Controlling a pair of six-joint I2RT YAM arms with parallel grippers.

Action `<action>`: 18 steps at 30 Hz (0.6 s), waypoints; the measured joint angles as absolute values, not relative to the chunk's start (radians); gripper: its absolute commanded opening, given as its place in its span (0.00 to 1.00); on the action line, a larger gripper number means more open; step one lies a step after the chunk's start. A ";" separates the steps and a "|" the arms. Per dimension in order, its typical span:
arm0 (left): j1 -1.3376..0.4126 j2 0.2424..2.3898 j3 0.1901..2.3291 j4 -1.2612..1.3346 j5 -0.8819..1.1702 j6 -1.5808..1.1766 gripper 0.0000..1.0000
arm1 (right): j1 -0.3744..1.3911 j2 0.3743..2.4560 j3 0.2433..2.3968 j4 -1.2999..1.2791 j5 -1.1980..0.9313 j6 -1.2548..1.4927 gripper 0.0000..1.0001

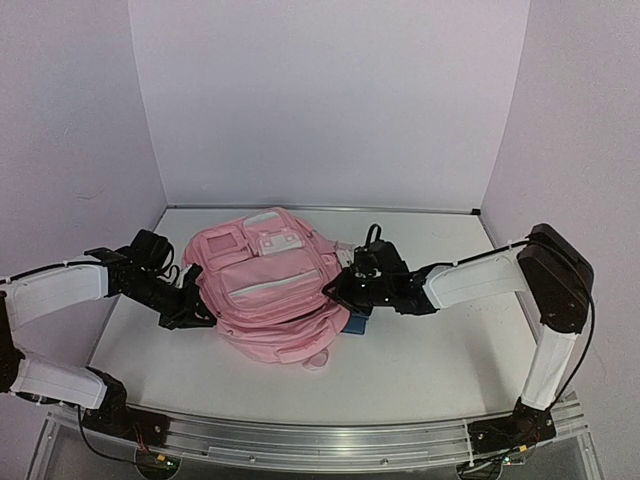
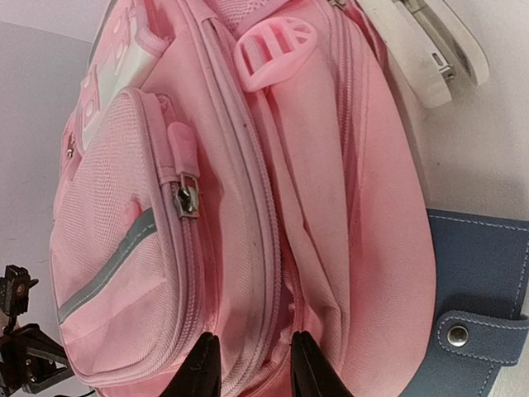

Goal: Pack the student bag
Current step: Zip the student bag at the center of the board.

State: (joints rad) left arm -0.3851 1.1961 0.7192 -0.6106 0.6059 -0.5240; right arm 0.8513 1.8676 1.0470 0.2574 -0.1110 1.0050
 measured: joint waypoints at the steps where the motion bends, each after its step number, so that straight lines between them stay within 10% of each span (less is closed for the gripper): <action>1: -0.385 1.196 0.719 -0.610 0.609 -0.524 0.00 | 0.851 1.875 1.056 0.260 -0.116 1.005 0.18; 6: -0.385 1.196 0.719 -0.610 0.622 -0.524 0.00 | 0.849 1.913 1.080 0.261 -0.135 1.010 0.00; 18: -0.599 1.248 0.822 -0.654 0.550 -0.532 0.00 | 0.836 1.939 1.087 0.277 -0.146 1.028 0.00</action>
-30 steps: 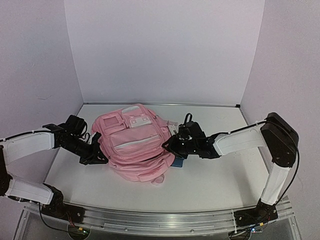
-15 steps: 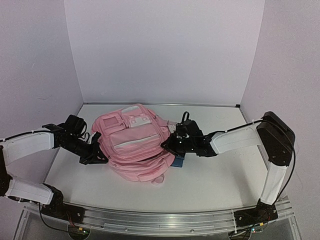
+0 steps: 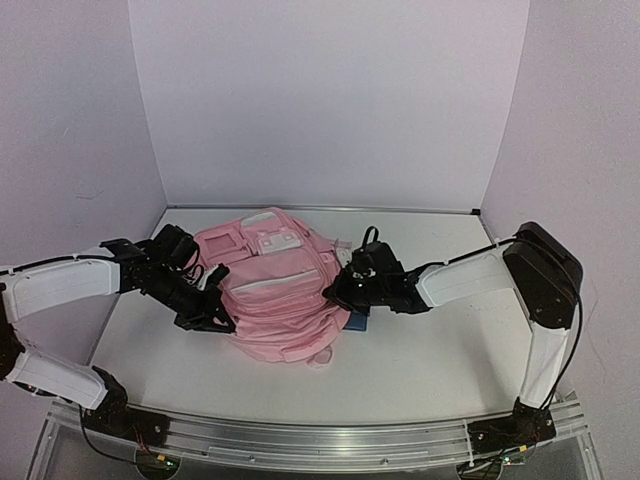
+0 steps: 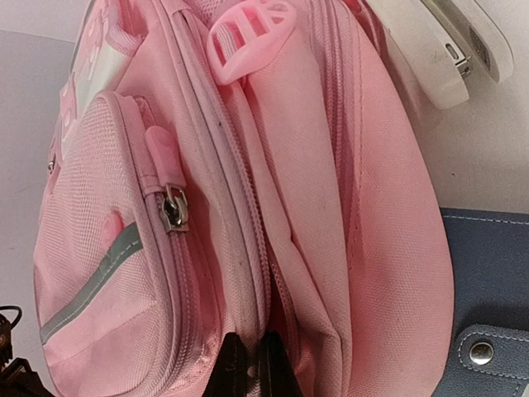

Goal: Pack the student bag
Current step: Zip the student bag at the center of the board.

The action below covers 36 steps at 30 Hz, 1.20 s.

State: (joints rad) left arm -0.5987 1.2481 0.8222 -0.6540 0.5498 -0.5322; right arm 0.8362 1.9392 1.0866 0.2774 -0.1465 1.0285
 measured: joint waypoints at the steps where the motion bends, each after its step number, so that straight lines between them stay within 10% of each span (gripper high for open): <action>1: -0.611 1.255 0.834 -0.656 0.547 -0.537 0.00 | 0.835 1.941 1.087 0.279 -0.144 1.029 0.00; 22: -0.839 1.542 1.045 -0.592 0.469 -0.654 0.05 | 0.813 1.949 1.087 0.280 -0.041 1.029 0.00; 29: -0.877 1.611 1.059 -0.507 0.476 -0.718 0.25 | 0.812 1.949 1.086 0.284 -0.004 1.026 0.01; 36: -0.889 1.578 1.074 -0.400 0.476 -0.728 0.53 | 0.826 1.918 1.059 0.292 -0.008 1.016 0.26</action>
